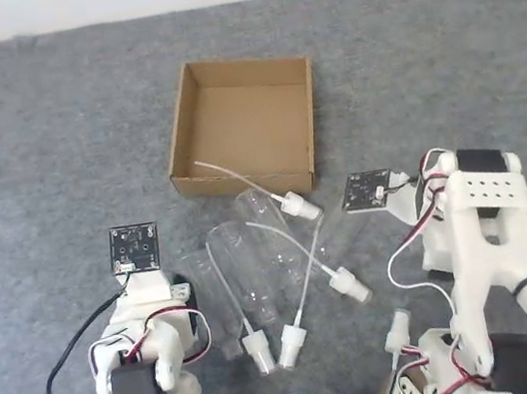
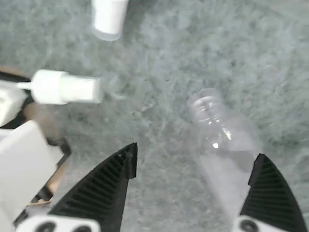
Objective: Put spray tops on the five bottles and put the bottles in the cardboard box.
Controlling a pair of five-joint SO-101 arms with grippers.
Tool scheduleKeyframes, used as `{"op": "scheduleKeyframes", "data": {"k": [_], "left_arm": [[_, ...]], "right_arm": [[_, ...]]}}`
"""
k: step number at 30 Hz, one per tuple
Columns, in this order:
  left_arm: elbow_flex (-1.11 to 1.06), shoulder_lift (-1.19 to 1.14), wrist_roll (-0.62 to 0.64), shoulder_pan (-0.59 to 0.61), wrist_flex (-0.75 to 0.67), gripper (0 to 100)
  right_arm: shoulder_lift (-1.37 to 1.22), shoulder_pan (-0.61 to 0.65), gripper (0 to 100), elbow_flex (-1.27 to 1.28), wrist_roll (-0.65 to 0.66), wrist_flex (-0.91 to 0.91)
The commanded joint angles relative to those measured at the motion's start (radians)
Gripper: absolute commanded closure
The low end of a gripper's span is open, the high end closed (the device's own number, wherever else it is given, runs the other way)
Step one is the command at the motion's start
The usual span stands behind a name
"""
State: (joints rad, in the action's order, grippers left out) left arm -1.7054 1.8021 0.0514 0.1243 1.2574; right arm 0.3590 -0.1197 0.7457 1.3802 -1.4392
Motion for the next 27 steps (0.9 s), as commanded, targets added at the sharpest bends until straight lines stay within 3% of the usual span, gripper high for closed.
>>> {"op": "scheduleKeyframes", "data": {"k": [1, 14, 27], "left_arm": [[0.019, 0.017, -0.008, -0.005, 0.003, 92], [0.019, 0.017, -0.008, -0.005, 0.003, 92], [0.019, 0.017, -0.008, -0.005, 0.003, 92]], "right_arm": [[0.051, -0.001, 66.8, 0.026, 0.012, 0.064], [0.051, -0.001, 67.0, 0.167, -0.012, 0.305], [0.051, 0.002, 67.0, 0.19, -0.414, 0.576]]}}
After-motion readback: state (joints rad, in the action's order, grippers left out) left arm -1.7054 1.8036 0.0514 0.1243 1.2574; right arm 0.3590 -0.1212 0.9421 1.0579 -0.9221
